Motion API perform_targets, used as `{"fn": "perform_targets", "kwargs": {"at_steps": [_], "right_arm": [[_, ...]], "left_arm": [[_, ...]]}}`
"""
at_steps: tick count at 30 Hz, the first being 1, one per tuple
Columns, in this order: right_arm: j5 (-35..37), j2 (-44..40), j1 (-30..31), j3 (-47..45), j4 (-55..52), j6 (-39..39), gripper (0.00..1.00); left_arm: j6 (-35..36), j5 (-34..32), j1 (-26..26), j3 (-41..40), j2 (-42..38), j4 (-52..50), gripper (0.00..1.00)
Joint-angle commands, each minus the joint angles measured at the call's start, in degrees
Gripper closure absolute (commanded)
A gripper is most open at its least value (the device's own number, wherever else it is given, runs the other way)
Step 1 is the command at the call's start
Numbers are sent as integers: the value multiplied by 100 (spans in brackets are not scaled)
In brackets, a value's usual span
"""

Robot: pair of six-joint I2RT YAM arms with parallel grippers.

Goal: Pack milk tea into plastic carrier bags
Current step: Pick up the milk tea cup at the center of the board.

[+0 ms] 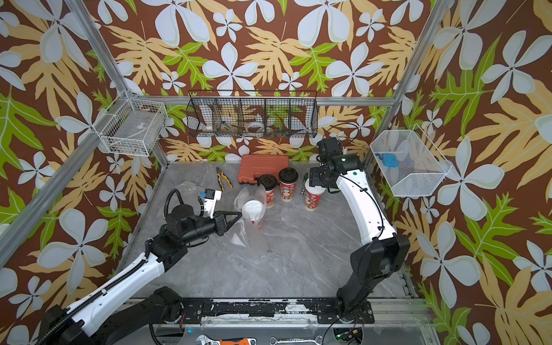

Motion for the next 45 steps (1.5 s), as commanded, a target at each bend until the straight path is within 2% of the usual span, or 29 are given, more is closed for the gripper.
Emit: {"fn": "perform_targets", "kwargs": {"at_steps": [1, 13, 36, 41, 45], "right_arm": [[-3, 222, -23, 137, 149, -135, 26], [119, 1419, -87, 1088, -116, -193, 17], [-149, 1678, -87, 721, -22, -226, 25], [-115, 1712, -87, 609, -11, -252, 25], [-66, 1731, -82, 590, -37, -255, 22]], "left_arm": [[-91, 102, -1, 5, 10, 215, 100], [-19, 76, -1, 23, -58, 138, 100], [5, 12, 1, -65, -121, 53, 100], [4, 11, -1, -65, -120, 40, 100], [16, 4, -1, -65, -118, 24, 100]]}}
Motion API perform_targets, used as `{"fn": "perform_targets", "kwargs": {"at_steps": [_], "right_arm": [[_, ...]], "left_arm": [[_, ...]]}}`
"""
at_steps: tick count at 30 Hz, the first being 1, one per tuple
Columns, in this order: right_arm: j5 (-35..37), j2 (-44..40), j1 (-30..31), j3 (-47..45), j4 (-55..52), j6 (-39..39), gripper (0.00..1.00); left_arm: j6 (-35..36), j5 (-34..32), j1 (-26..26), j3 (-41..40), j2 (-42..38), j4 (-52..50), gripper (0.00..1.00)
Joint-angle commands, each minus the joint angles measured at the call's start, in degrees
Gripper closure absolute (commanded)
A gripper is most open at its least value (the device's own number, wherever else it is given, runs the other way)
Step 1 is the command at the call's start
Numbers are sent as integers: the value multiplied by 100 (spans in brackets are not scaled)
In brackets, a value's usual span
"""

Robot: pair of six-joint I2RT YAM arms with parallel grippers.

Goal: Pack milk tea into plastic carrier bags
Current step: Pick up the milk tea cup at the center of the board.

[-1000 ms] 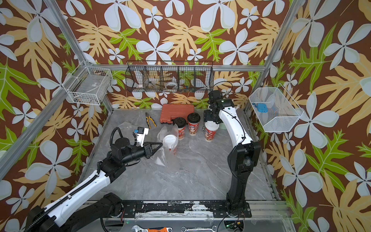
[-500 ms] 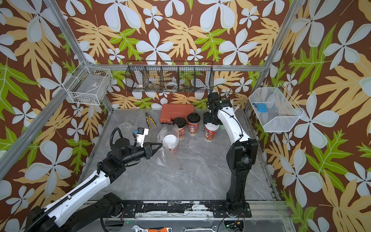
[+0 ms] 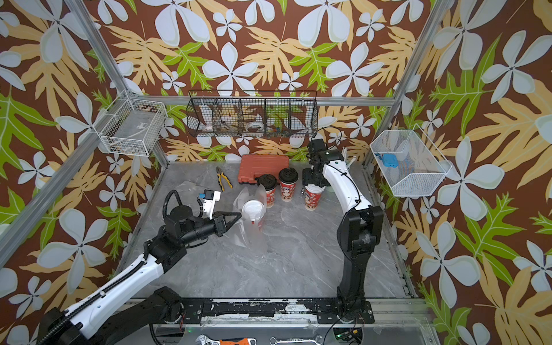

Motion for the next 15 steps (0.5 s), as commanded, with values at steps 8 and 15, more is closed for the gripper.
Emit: {"fn": "perform_targets", "kwargs": {"at_steps": [8, 15], "right_arm": [[85, 6, 1, 222, -319, -7, 21], [35, 59, 1, 79, -286, -16, 22]], "left_arm": [[24, -9, -1, -24, -21, 31, 100], [17, -8, -1, -32, -37, 33, 100]]}}
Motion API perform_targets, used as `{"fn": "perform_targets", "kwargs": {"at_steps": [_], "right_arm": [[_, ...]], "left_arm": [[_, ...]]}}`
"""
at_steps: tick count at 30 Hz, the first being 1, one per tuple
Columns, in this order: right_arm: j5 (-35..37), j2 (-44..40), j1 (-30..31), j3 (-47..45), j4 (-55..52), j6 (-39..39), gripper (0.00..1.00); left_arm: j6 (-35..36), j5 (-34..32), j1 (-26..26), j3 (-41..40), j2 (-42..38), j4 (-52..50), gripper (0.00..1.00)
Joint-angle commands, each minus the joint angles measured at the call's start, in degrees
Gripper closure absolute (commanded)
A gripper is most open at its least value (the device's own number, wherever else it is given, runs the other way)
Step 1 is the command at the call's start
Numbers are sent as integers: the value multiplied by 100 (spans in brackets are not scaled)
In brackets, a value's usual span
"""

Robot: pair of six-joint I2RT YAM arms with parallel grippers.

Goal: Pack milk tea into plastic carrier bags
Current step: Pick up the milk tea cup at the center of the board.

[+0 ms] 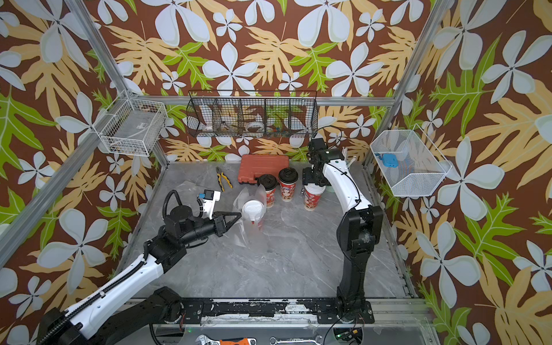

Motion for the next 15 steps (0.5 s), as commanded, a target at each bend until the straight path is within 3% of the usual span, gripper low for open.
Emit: {"fn": "perform_targets", "kwargs": {"at_steps": [1, 15], "right_arm": [[-24, 35, 7, -104, -88, -7, 23], [56, -313, 7, -112, -110, 28, 39]], "left_arm": [[15, 1, -1, -32, -21, 31, 100], [-53, -124, -1, -33, -133, 18, 100]]}}
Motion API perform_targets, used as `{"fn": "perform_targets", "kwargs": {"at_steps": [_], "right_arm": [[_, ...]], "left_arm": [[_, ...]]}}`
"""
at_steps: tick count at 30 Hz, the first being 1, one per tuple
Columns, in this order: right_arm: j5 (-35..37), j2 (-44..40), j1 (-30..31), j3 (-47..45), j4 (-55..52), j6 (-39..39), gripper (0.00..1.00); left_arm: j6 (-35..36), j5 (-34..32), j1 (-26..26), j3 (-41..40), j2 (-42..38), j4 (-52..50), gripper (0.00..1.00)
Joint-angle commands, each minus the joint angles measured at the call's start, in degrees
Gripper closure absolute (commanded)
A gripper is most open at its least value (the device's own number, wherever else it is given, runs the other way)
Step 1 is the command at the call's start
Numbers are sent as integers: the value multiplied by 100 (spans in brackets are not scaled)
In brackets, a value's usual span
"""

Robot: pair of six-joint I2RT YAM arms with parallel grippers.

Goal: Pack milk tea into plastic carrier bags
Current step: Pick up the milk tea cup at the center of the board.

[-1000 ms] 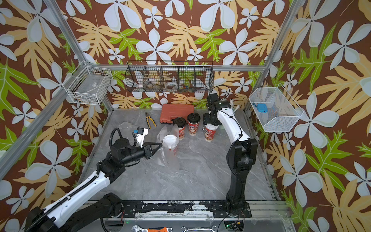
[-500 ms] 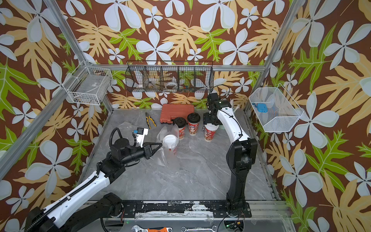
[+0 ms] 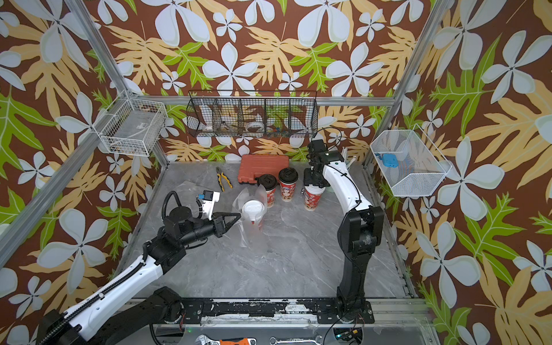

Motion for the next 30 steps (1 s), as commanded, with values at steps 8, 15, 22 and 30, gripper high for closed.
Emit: {"fn": "perform_targets", "kwargs": {"at_steps": [8, 15, 22, 30], "right_arm": [[-72, -781, 220, 439, -553, 129, 42], [-321, -1499, 694, 825, -820, 367, 44], [-816, -2142, 1158, 1399, -959, 803, 45], [-1310, -2369, 2287, 1879, -782, 1385, 46]], "left_arm": [[-238, -128, -1, -9, -44, 117, 100], [-171, -138, -1, 43, -44, 11, 100], [-150, -168, -1, 34, -15, -7, 100], [-79, -178, 3, 77, 10, -94, 100]]}}
